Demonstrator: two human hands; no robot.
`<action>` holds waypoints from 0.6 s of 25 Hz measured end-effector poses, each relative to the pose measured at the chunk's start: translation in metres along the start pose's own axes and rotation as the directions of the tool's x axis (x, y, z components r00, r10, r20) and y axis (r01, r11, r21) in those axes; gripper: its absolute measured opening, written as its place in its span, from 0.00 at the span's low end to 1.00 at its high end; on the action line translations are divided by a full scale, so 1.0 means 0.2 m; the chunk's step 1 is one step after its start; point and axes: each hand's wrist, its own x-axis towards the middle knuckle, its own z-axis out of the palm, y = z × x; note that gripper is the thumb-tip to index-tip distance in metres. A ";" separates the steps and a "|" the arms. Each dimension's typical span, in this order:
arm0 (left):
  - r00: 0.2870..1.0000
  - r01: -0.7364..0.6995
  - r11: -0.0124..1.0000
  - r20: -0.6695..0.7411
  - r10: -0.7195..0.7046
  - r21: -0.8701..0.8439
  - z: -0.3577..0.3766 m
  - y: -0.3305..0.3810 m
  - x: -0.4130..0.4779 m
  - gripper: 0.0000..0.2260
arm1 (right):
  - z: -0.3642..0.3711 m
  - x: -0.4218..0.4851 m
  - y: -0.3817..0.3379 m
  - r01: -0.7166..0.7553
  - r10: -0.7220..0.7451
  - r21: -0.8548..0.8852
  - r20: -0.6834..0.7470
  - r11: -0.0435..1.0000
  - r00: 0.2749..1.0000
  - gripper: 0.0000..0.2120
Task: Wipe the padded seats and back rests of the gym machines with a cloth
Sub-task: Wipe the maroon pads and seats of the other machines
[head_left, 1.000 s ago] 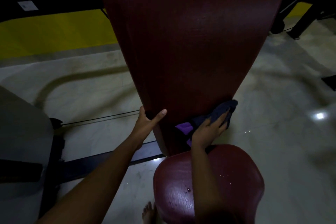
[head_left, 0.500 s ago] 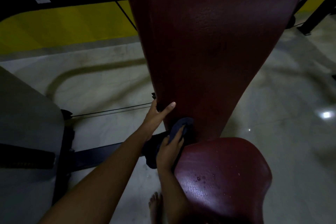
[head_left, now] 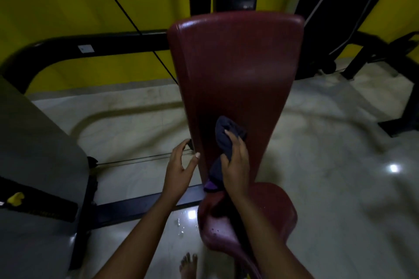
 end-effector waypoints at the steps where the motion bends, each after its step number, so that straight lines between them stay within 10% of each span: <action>1: 0.997 -0.081 0.994 0.006 0.081 0.067 -0.01 0.06 0.00 0.21 | -0.05 0.05 -0.05 0.071 -0.072 -0.037 -0.035 0.997 0.997 0.27; 7: 0.830 -0.507 0.745 0.012 0.558 0.434 -0.04 0.47 0.38 0.26 | -0.32 0.53 -0.40 0.278 -0.315 -0.234 -0.135 0.931 0.940 0.28; 12: 0.682 -0.570 0.464 0.075 0.728 0.678 -0.04 0.72 0.81 0.25 | -0.40 0.98 -0.67 0.292 -0.409 -0.415 -0.226 0.861 0.884 0.28; 15: 0.673 -0.522 0.354 0.120 0.730 0.776 -0.02 0.70 0.97 0.24 | -0.30 1.15 -0.71 0.387 -0.453 -0.484 -0.024 0.785 0.891 0.26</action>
